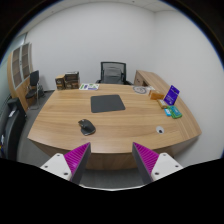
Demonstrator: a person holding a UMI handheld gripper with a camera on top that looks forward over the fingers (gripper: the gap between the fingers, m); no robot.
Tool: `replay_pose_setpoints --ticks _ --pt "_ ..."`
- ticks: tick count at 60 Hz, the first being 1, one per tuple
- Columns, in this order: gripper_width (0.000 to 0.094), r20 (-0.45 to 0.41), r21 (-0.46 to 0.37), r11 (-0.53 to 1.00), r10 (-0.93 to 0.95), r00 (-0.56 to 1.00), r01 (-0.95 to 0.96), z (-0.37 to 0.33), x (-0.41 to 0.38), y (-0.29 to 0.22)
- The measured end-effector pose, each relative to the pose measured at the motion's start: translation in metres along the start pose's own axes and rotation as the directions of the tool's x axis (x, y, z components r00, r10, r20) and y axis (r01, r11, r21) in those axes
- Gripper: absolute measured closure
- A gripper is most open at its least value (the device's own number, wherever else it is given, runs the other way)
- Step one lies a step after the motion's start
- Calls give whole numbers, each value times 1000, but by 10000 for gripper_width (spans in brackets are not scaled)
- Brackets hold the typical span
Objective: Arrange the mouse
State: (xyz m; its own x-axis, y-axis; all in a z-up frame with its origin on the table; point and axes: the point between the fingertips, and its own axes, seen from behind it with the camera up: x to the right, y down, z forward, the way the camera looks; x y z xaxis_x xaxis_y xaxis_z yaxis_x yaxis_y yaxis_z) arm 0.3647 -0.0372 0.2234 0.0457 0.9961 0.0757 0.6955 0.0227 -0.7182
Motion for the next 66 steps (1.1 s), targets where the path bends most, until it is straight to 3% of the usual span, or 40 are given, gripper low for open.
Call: replay_pose_setpoints --ticks 45,58,66 --pt "74 133 50 996 -77 988 71 80 -88 2" --pt "72 137 63 993 -109 985 101 135 -117 3" --pt "77 89 87 988 -137 986 130 189 -126 2"
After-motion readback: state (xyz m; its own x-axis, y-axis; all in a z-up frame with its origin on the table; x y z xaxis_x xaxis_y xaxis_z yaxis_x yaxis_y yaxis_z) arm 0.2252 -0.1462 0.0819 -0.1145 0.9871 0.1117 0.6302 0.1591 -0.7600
